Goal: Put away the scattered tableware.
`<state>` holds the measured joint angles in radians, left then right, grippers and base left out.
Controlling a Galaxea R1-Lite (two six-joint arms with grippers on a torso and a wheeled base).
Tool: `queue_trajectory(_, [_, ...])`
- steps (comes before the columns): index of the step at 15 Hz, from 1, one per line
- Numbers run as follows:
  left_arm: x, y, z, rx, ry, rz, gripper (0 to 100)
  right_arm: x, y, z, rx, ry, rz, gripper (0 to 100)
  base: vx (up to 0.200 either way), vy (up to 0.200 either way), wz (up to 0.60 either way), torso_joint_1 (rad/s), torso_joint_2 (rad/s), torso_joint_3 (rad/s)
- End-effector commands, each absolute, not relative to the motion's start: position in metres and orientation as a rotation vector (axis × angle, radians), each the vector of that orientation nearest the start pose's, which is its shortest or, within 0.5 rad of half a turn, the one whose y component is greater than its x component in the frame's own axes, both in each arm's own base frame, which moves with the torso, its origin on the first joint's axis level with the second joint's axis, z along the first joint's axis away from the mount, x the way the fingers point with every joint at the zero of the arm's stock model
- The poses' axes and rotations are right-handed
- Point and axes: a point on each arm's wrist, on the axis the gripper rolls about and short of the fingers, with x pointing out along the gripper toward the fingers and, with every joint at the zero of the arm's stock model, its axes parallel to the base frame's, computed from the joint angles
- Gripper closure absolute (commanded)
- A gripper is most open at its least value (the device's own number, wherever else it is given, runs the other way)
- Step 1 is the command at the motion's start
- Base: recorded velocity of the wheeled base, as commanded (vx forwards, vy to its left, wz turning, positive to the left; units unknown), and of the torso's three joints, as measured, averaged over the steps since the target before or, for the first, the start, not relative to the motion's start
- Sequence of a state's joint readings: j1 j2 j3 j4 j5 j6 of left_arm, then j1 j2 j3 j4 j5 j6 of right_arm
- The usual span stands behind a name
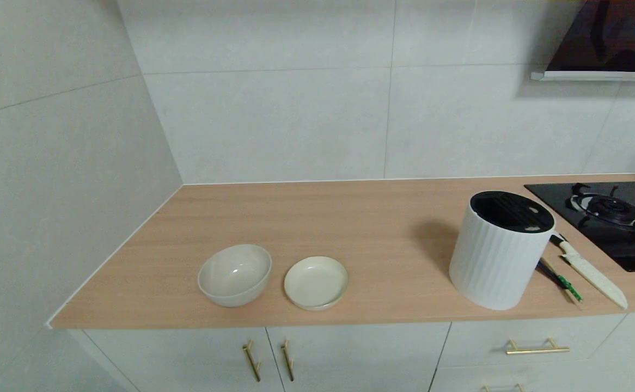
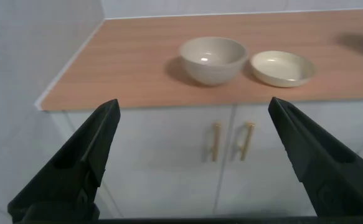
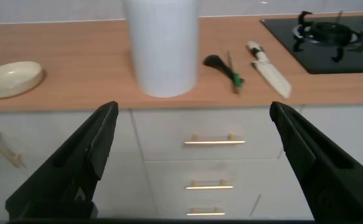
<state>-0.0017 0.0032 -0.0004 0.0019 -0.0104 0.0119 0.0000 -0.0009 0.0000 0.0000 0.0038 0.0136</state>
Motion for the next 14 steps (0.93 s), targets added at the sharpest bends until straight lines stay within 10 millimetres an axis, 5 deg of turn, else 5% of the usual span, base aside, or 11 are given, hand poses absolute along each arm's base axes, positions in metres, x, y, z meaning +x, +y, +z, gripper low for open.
queue_trajectory(1, [-0.0226, -0.0002, 0.0754, 0.012, 0.005, -0.012, 0, -0.0228, 0.0001, 0.0755, 0.014, 0.0, 0.005, 0, 0.0, 0.2, 0.0, 0.002, 0.0, 0.002])
queue_trajectory(9, [-0.0226, -0.0002, 0.0754, 0.012, 0.005, -0.012, 0, -0.0228, 0.0001, 0.0755, 0.015, 0.0, 0.005, 0, 0.0, 0.2, 0.0, 0.001, 0.0, 0.005])
queue_trajectory(14, [-0.0227, -0.0002, 0.0757, 0.012, 0.005, -0.012, 0, -0.0228, 0.0001, 0.0755, 0.015, 0.0, 0.005, 0, 0.0, 0.0, 0.0, 0.0, 0.0, 0.0])
